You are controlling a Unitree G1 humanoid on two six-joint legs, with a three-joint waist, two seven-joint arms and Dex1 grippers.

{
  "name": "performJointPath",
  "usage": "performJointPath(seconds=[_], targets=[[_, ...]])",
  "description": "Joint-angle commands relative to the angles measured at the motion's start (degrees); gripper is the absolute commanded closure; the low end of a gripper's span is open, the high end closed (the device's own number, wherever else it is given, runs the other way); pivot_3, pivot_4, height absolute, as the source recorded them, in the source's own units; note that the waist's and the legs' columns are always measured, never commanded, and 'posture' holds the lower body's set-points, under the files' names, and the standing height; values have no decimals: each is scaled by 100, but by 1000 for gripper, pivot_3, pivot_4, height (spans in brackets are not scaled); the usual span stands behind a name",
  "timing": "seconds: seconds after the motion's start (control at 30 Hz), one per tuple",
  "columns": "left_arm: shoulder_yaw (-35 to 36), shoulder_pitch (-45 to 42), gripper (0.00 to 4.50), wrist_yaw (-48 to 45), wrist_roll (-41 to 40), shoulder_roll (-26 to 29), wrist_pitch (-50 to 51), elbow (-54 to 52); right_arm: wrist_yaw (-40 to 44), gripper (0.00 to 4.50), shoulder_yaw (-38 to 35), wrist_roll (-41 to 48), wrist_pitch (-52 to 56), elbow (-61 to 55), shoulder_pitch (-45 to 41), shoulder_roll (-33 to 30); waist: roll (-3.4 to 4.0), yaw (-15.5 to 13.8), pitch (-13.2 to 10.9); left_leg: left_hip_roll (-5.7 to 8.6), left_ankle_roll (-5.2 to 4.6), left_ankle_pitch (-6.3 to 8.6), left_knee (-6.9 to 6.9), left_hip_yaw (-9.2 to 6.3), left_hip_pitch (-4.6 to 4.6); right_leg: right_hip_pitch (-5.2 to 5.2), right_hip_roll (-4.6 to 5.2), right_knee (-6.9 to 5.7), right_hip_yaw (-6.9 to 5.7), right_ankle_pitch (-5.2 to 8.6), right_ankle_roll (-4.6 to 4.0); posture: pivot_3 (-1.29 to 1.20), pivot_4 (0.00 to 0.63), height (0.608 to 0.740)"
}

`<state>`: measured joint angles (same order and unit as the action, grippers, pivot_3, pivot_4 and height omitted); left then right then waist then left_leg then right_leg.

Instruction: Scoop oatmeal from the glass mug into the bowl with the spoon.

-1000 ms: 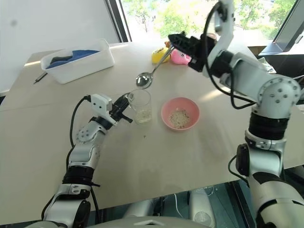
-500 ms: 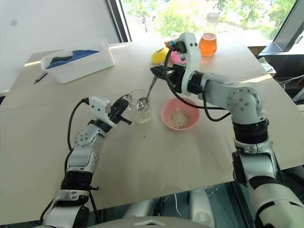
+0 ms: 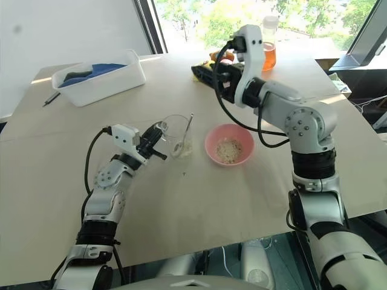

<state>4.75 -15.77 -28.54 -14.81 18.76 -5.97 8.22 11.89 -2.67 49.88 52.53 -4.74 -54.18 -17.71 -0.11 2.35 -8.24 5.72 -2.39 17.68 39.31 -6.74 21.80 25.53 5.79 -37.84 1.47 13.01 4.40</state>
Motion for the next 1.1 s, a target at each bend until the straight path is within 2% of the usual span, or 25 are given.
performJointPath(seconds=[0.03, 0.07, 0.1, 0.13, 0.2, 0.23, 0.53, 0.7, 0.93, 1.07, 1.1], targets=[[-16, 167, 3451, -76, 54, 45, 150, 81, 95, 1532, -166, -130, -150, -86, -152, 37, 1, 6, -1, 0, 0, 0, -1, 1, 1, 2, 0, 0, 1, 0, 0, 0, 150, 740], [-12, 179, 2940, -87, 42, 43, 161, 66, 88, 1532, -186, -149, -148, -90, -147, 61, 1, 6, -1, 0, 0, 0, -1, 1, 4, 6, 0, 0, 2, 0, 0, 0, 150, 740], [-8, 189, 2833, -90, 42, 44, 169, 54, 80, 1532, -203, -164, -147, -95, -144, 83, 0, 4, -1, 0, 0, 0, -1, 1, 4, 7, 0, 0, 1, 0, 0, 0, 150, 740], [-3, 197, 2106, -90, 45, 45, 180, 41, 77, 1532, -216, -180, -145, -100, -142, 102, 1, 1, -1, 0, 0, 0, -1, 1, 6, 9, 0, -1, 1, 0, 0, 0, 150, 740], [6, 217, 1380, -91, 53, 55, 199, 8, 84, 1532, -230, -220, -137, -120, -138, 135, 0, 2, -1, 0, 0, 0, -1, 1, 6, 9, 1, -1, 1, 0, 0, 0, 150, 740], [11, 236, 881, -97, 40, 62, 217, -40, 95, 1532, -236, -242, -139, -130, -136, 145, 0, 0, -1, 0, 0, 0, 0, 1, 6, 9, 2, -1, 1, 0, 0, 0, 150, 740], [93, 799, 881, -177, -113, 258, 549, -1098, 410, 1532, -404, -129, -4, -478, 182, -102, 1, -4, -2, -1, 0, 0, -5, -1, 11, 12, 4, 5, 0, 0, 0, 0, 150, 740], [360, 1411, 881, -173, -382, 521, 952, -2132, 800, 1532, -705, -12, -23, -837, 857, -563, 1, -19, -3, -1, 0, 0, -6, -4, 16, 11, 10, 13, -2, 0, 0, 0, 150, 740], [865, 2450, 881, -135, -996, 740, 1595, -3647, 2138, 1532, -1029, -414, -843, -976, 2566, -1541, 1, -61, -4, 0, -4, 3, -10, 0, 15, 8, 9, 22, -1, 0, 0, 0, 150, 740], [998, 3398, 881, -149, -1289, 680, 1843, -4273, 3341, 1532, -1166, -668, -1455, -1105, 4207, -2051, -7, -145, 2, -14, -4, 7, -20, -5, 3, -12, 1, 42, -7, 1, -1, 0, 150, 740], [953, 3626, 618, -164, -1289, 646, 1850, -4349, 3588, 1532, -1161, -703, -1607, -1149, 4535, -2131, -1, -168, -1, -12, -7, 8, -23, -1, 3, -12, 1, 47, -4, 1, -1, 0, 150, 740]])
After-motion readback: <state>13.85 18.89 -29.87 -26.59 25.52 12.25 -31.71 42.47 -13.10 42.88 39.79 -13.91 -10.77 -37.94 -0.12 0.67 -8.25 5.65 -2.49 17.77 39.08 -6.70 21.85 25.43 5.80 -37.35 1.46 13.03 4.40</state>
